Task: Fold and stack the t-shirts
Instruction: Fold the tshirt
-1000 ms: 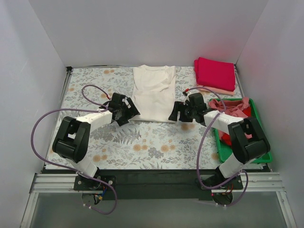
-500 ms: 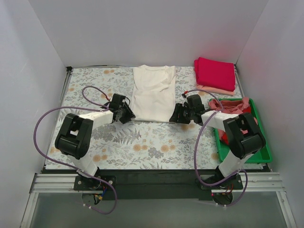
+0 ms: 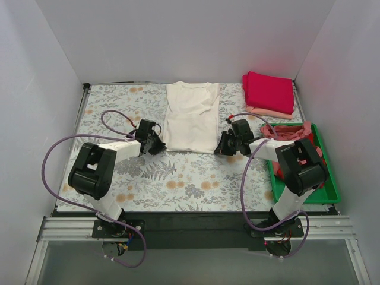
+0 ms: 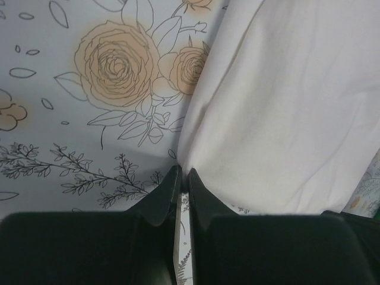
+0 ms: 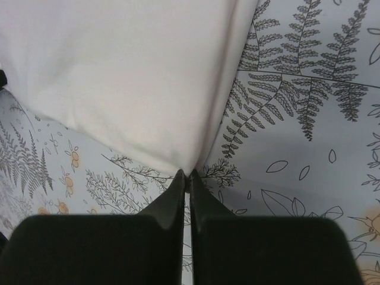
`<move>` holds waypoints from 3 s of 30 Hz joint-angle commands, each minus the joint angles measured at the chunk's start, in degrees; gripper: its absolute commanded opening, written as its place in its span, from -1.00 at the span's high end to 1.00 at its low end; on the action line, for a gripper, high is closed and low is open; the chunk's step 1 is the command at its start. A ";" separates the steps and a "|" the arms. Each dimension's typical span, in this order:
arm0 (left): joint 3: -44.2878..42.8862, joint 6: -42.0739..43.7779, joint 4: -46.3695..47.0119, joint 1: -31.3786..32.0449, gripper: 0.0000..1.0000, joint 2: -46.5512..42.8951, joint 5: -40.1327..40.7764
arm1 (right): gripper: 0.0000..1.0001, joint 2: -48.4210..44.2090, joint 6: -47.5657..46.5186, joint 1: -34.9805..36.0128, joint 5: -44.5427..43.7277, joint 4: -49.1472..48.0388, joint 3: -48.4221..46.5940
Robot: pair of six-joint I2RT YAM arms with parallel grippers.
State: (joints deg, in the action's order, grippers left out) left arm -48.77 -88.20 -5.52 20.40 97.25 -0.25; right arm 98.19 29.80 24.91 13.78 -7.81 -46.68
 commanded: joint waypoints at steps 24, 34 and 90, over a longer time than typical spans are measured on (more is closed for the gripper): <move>25.23 -7.50 -18.12 14.84 1.00 -63.49 -11.70 | 0.97 -52.38 2.45 15.26 2.04 28.81 17.76; 14.07 -5.05 -24.09 14.93 1.00 -61.76 -6.44 | 0.97 -57.68 -1.15 15.96 2.48 29.79 9.77; -24.95 3.39 -8.98 -2.47 1.00 3.02 14.67 | 0.97 11.48 -10.29 -7.85 3.97 27.77 -45.08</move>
State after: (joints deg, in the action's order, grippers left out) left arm -69.93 -86.74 -14.59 19.42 99.04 12.51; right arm 107.22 20.73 18.50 16.93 21.63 -87.31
